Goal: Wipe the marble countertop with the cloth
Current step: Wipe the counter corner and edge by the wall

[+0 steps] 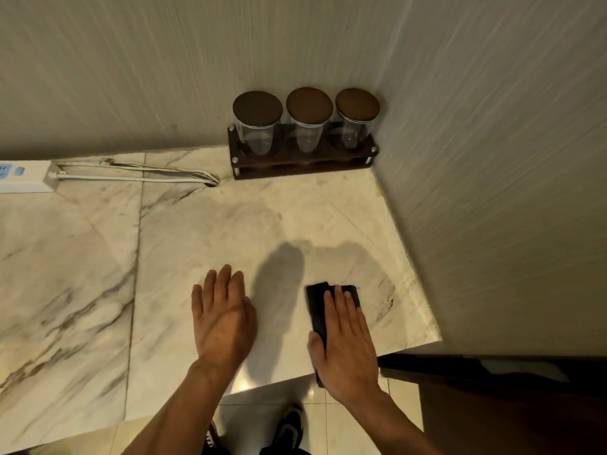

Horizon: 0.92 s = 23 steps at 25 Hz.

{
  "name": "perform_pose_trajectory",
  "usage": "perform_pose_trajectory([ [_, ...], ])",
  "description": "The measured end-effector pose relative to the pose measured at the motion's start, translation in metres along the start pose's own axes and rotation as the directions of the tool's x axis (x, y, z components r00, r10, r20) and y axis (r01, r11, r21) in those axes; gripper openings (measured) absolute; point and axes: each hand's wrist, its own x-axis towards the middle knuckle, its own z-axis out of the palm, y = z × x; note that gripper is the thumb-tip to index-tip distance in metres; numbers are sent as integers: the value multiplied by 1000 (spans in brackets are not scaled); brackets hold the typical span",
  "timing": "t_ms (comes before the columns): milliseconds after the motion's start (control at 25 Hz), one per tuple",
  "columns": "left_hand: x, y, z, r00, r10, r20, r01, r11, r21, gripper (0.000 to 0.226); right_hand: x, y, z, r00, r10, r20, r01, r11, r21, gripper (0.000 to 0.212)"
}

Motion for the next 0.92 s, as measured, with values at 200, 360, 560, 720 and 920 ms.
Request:
perform_pose_trajectory([
  [200, -9, 29, 7, 998, 60, -6, -60, 994, -90, 54, 4, 45, -21, 940, -297, 168, 307, 951, -34, 66],
  [360, -7, 37, 18, 999, 50, -12, -51, 995, -88, 57, 21, 67, -32, 862, -429, 271, 452, 892, -26, 67],
  [560, -10, 35, 27, 999, 51, -11, -51, 998, -22, 59, 40, 78, -35, 815, -494, 304, 529, 848, -41, 69],
  [720, -10, 35, 30, 999, 45, -4, -45, 999, 4, 59, 63, 80, -37, 798, -521, 303, 558, 828, -46, 68],
  [920, -8, 36, 31, 1000, 30, 6, -31, 999, 32, 59, 95, 81, -37, 797, -529, 291, 562, 826, -36, 69],
])
